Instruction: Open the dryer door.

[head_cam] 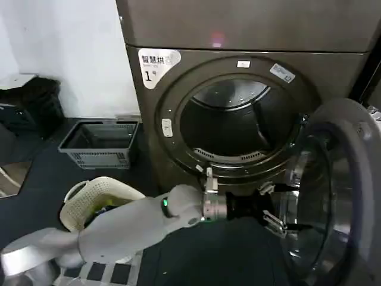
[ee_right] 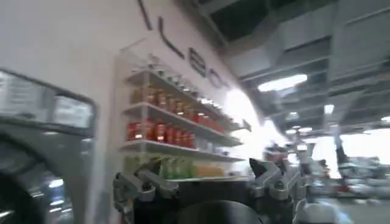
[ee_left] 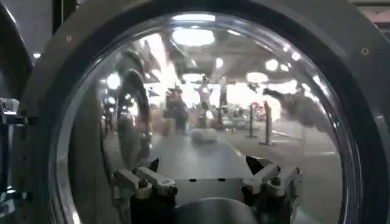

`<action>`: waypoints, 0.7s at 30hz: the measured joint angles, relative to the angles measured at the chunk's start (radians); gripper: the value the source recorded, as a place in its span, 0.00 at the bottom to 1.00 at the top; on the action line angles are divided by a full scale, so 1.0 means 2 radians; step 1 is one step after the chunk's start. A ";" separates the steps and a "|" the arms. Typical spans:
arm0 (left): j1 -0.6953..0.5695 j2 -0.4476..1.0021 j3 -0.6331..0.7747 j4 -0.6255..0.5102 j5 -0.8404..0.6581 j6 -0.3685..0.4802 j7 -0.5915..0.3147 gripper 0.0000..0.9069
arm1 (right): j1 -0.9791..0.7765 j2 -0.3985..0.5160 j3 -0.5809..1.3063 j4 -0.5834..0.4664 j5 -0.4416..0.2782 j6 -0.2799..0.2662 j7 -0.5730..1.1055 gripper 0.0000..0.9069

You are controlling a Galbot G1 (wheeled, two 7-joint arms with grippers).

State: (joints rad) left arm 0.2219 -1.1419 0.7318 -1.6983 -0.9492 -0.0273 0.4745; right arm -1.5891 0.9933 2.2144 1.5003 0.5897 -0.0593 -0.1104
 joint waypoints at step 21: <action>-0.016 -0.120 0.028 0.123 0.023 -0.008 -0.004 1.00 | -0.005 -0.020 0.039 -0.039 -0.007 -0.006 0.021 1.00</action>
State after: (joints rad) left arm 0.1902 -1.3820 0.7869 -1.4526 -0.9036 -0.0430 0.4663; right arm -1.5984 0.9530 2.2924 1.4220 0.5764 -0.0706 -0.0683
